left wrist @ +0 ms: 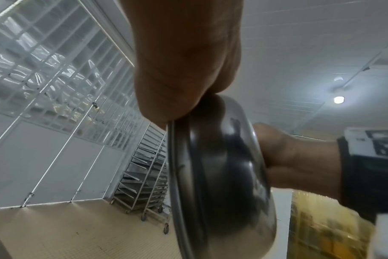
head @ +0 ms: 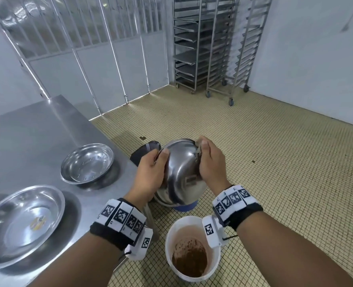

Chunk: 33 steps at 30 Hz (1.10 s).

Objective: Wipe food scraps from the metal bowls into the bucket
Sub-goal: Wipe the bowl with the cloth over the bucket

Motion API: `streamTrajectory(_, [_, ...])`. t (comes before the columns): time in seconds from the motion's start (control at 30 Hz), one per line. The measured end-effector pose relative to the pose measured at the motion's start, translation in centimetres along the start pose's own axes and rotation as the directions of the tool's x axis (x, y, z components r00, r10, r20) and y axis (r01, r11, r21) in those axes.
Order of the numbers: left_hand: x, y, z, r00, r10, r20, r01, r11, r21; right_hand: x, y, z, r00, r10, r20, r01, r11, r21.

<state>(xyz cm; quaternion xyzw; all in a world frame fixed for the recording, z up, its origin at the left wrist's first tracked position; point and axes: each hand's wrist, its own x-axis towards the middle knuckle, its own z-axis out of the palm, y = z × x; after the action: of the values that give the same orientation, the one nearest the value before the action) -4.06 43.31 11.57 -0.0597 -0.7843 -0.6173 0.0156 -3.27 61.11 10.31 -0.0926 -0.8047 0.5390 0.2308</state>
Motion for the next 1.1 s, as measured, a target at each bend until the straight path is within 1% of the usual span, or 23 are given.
streamTrajectory(0.1, [-0.6, -0.3, 0.1, 0.999, -0.022, 0.033, 0.02, 0.999, 0.042, 1.4, -1.8, -0.5, 0.994, -0.076, -0.077, 0.078, 0.997, 0.023])
streamTrajectory(0.17, [-0.8, -0.4, 0.3, 0.998, -0.053, 0.037, 0.052, 0.998, 0.032, 2.3, -3.0, -0.9, 0.982, -0.163, -0.099, 0.166, 0.986, 0.023])
streamTrajectory(0.2, [-0.7, -0.5, 0.3, 0.998, -0.056, 0.029, 0.055, 0.998, 0.029, 2.4, -3.5, -1.1, 0.973, -0.223, -0.066, 0.223, 0.975, 0.006])
streamTrajectory(0.23, [-0.6, -0.6, 0.2, 0.999, -0.047, 0.021, 0.046, 0.999, 0.018, 2.3, -3.8, -1.3, 0.963, -0.27, 0.009, 0.271, 0.963, -0.016])
streamTrajectory(0.27, [-0.5, -0.6, 0.1, 0.999, -0.028, 0.016, 0.028, 1.0, 0.001, 2.0, -3.8, -1.4, 0.951, -0.286, 0.113, 0.292, 0.956, -0.038])
streamTrajectory(0.3, [-0.2, -0.7, 0.0, 1.0, -0.012, 0.013, 0.012, 1.0, -0.007, 1.8, -3.5, -1.4, 0.939, -0.264, 0.219, 0.283, 0.957, -0.061])
streamTrajectory(0.33, [0.0, -0.7, -0.2, 1.0, 0.004, 0.014, -0.004, 1.0, -0.002, 1.6, -3.0, -1.4, 0.929, -0.221, 0.296, 0.254, 0.964, -0.08])
streamTrajectory(0.37, [0.1, -0.7, -0.6, 1.0, 0.021, 0.018, -0.021, 1.0, 0.01, 1.5, -2.4, -1.4, 0.924, -0.178, 0.337, 0.217, 0.973, -0.08])
streamTrajectory(0.43, [0.2, -0.7, -1.2, 0.998, 0.056, 0.028, -0.056, 0.998, 0.006, 1.9, -1.5, -1.8, 0.922, -0.139, 0.36, 0.176, 0.982, -0.07])
streamTrajectory(0.47, [0.2, -0.6, -1.5, 0.997, 0.072, 0.026, -0.072, 0.997, -0.002, 2.1, -1.4, -2.2, 0.918, -0.137, 0.373, 0.179, 0.981, -0.081])
streamTrajectory(0.57, [0.3, -0.3, -1.9, 0.993, 0.113, 0.017, -0.113, 0.994, 0.013, 2.9, -1.6, -3.0, 0.884, -0.084, 0.46, 0.137, 0.987, -0.084])
streamTrajectory(0.63, [0.2, 0.0, -1.7, 0.991, 0.13, 0.024, -0.13, 0.991, 0.016, 3.0, -1.7, -2.9, 0.857, -0.095, 0.506, 0.129, 0.991, -0.033])
streamTrajectory(0.73, [0.2, 0.5, -1.7, 0.984, 0.175, 0.023, -0.175, 0.984, 0.019, 2.8, -1.9, -3.0, 0.848, -0.115, 0.517, 0.124, 0.992, 0.016])
streamTrajectory(0.83, [1.2, 1.0, -2.9, 0.988, 0.153, -0.019, -0.154, 0.988, -0.019, 2.4, -1.2, -3.6, 0.875, -0.127, 0.467, 0.089, 0.991, 0.103])
streamTrajectory(0.9, [1.9, 1.0, -3.5, 0.989, 0.149, -0.003, -0.149, 0.989, -0.013, 2.2, -0.9, -3.8, 0.889, -0.101, 0.447, 0.058, 0.992, 0.108])
streamTrajectory(0.93, [2.1, 1.0, -3.5, 0.986, 0.166, 0.031, -0.167, 0.986, 0.017, 2.2, -1.1, -3.7, 0.888, -0.109, 0.446, 0.079, 0.993, 0.087])
streamTrajectory(1.03, [1.9, 1.5, -2.6, 0.963, 0.212, 0.167, -0.23, 0.969, 0.095, 2.4, -2.7, -3.2, 0.853, -0.218, 0.474, 0.256, 0.967, -0.016])
streamTrajectory(1.07, [1.8, 1.7, -2.4, 0.96, 0.219, 0.177, -0.238, 0.966, 0.098, 2.5, -3.2, -3.1, 0.843, -0.247, 0.478, 0.299, 0.953, -0.035])
streamTrajectory(1.1, [1.8, 1.8, -2.3, 0.962, 0.222, 0.159, -0.238, 0.967, 0.091, 2.7, -3.2, -3.1, 0.844, -0.263, 0.467, 0.321, 0.946, -0.046])
